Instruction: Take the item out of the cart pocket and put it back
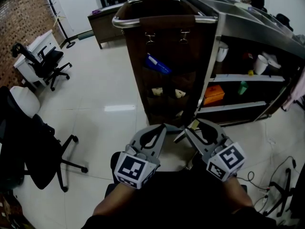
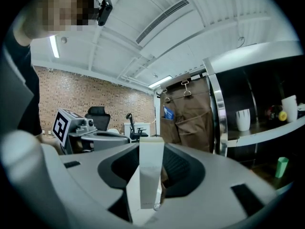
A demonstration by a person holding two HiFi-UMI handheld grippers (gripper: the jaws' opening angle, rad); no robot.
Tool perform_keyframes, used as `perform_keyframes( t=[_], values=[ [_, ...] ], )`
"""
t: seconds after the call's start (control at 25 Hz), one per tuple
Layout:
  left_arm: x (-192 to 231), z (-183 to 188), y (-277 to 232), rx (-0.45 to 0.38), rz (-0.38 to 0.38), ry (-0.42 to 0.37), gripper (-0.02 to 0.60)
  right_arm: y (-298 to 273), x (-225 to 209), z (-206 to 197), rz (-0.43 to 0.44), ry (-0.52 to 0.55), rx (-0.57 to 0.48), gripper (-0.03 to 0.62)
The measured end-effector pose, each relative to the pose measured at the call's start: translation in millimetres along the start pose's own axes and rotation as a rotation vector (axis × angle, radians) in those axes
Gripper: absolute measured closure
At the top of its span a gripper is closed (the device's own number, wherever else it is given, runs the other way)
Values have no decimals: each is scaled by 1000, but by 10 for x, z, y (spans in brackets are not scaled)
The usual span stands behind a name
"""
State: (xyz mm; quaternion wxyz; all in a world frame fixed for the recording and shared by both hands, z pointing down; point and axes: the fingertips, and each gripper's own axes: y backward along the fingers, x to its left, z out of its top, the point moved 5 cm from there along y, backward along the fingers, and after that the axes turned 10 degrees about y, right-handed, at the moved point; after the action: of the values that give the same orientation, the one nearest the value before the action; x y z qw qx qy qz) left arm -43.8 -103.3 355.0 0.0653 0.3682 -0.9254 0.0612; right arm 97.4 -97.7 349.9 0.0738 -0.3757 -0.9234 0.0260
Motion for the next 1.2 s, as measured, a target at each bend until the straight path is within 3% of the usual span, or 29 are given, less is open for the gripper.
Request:
perform_keyframes(
  t=[0.68,1.2],
  values=[
    [79,45,-36,-23,17,3,581,9,-53,152,2,19,-27,425],
    [194,24,-36,-24,33,14,581,-102,-493,843,-55,83,-156,425]
  ],
)
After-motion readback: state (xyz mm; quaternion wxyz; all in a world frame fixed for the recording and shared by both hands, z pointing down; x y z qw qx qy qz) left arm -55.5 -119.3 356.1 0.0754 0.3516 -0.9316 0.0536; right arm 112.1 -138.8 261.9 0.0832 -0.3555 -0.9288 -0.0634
